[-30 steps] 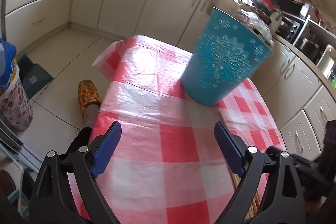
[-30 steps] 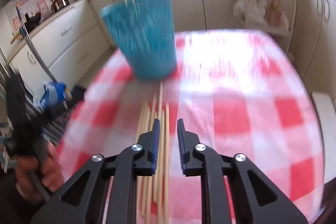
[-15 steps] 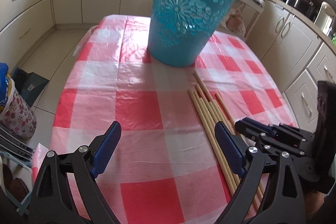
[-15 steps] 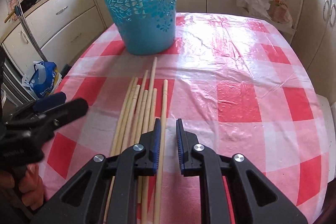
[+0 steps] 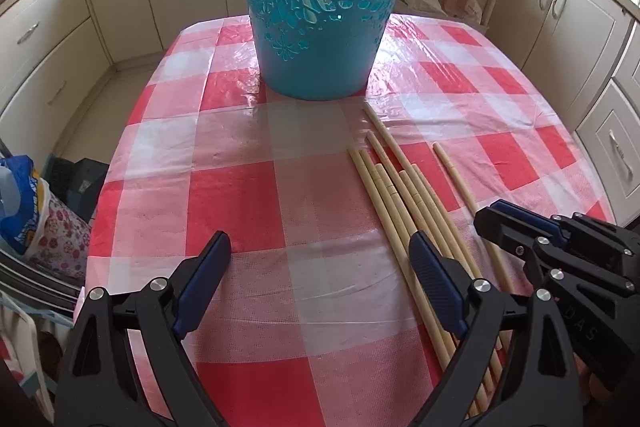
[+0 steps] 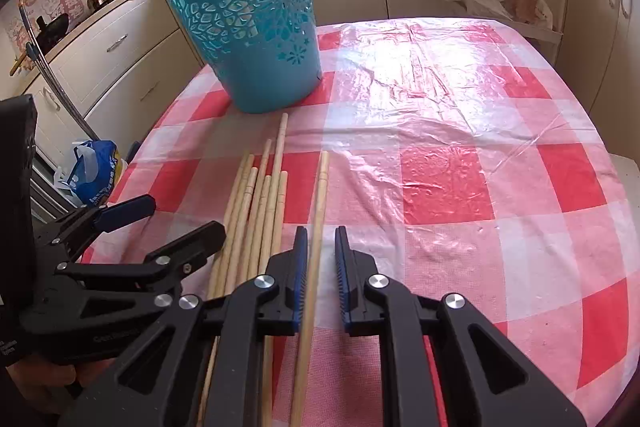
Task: Organize utensils
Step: 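Return the open right gripper to the chopsticks while the left gripper follows, then lower the left gripper over a single chopstick lying apart from the bundle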
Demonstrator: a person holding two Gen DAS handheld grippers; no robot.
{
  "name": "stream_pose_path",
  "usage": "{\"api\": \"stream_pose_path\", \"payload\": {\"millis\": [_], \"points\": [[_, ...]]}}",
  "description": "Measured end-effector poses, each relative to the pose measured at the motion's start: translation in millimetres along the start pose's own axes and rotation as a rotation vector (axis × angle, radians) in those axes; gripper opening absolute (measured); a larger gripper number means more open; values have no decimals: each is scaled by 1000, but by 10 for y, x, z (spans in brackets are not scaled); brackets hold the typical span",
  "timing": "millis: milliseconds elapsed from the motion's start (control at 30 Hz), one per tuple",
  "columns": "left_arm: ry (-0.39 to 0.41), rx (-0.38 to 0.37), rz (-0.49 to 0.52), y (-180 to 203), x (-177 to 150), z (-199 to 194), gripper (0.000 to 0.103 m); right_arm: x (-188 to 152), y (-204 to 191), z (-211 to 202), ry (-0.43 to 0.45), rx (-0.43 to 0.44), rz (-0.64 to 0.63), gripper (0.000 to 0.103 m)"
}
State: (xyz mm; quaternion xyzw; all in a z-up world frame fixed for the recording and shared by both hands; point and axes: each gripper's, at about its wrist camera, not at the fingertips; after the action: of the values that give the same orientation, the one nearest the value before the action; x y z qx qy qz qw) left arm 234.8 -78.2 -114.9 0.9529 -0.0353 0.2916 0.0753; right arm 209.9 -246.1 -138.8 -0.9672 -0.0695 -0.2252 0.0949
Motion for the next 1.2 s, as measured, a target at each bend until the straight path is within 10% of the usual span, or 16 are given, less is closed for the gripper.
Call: {"api": "stream_pose_path", "payload": {"millis": [567, 867, 1133, 1200], "points": [[-10, 43, 60, 94, 70, 98, 80, -7, 6, 8, 0, 7, -1, 15], [-74, -114, 352, 75, 255, 161, 76, -7, -26, 18, -1, -5, -10, 15], [-101, -91, 513, 101, 411, 213, 74, 68, -16, 67, 3, -31, -4, 15], [-83, -130, 535, 143, 397, 205, 56, 71, -17, 64, 3, -32, -6, 15]]}}
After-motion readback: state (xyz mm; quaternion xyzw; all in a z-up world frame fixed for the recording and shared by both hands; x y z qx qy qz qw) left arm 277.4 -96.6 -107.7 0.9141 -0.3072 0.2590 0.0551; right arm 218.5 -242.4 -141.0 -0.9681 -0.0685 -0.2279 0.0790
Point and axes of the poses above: each gripper's, at about its wrist camera, not at the fingertips, and z roughly the way its jaws point, y to its right, x to its top, and after that the axes turned 6 degrees about -x, right-handed
